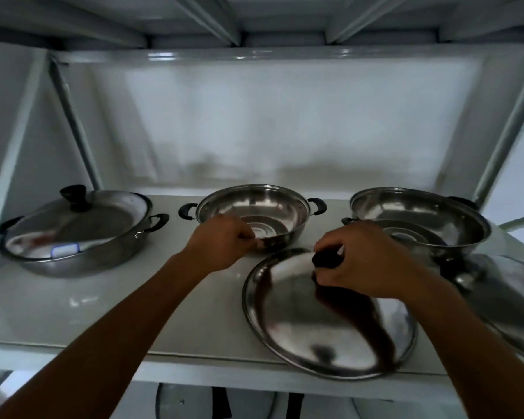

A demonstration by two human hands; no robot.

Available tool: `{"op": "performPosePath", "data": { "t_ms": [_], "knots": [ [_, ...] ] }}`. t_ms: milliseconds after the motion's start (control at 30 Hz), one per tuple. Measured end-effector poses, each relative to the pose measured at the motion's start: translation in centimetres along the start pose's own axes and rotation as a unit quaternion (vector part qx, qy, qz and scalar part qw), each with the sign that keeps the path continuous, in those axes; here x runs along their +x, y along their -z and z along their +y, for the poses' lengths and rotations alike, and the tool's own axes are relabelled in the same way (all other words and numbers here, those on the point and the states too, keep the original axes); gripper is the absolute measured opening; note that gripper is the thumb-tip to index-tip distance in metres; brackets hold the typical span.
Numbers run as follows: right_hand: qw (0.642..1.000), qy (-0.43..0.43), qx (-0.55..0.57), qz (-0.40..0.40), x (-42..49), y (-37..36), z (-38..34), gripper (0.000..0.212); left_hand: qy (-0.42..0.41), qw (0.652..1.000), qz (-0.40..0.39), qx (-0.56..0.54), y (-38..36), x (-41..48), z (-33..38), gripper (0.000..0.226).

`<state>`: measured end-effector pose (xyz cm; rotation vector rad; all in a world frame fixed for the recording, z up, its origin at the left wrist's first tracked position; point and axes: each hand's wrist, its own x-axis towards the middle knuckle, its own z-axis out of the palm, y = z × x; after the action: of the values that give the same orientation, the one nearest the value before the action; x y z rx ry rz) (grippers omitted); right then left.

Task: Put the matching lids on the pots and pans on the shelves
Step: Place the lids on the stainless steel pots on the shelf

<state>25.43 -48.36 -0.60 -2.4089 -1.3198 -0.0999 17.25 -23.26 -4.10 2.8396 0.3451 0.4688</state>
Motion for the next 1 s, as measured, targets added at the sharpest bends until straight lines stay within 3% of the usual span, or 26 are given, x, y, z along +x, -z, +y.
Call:
{"op": "performPosePath", "data": {
  "t_ms": [100, 200, 333, 400, 467, 533, 1000],
  "knots": [
    [0.999, 0.006, 0.031, 0.035, -1.2, 4.0, -1.5, 0.027, -0.036, 0.998, 0.002, -0.045, 0.1, -0.6, -1.1, 0.015],
    [0.995, 0.009, 0.051, 0.087, -1.6, 7.5, -2.3, 0.017, -0.094, 0.991, -0.003, -0.094, -0.4, -1.8, -1.4, 0.016],
    [0.985, -0.007, 0.084, 0.151, 1.1, 7.9, -2.2, 0.020, -0.137, 0.982, 0.026, -0.129, 0.4, -3.7, -1.6, 0.020],
    [0.983, -0.012, 0.069, 0.168, 3.6, 6.2, -2.4, 0.020, -0.057, 0.974, 0.118, -0.187, 2.2, -3.9, -2.3, 0.013],
    [0.984, -0.004, 0.054, 0.172, 6.2, 3.8, -2.7, 0.022, 0.056, 0.931, 0.237, -0.273, 4.0, -3.5, -3.1, 0.022],
    [0.984, 0.008, 0.039, 0.174, 8.7, 1.5, -3.1, 0.028, 0.114, 0.893, 0.294, -0.320, 5.1, -2.8, -3.5, 0.025],
    [0.993, 0.033, -0.011, 0.115, 13.8, -4.5, -5.5, 0.020, 0.145, 0.918, 0.214, -0.300, 4.0, 0.3, -4.9, 0.017]
  ]
}}
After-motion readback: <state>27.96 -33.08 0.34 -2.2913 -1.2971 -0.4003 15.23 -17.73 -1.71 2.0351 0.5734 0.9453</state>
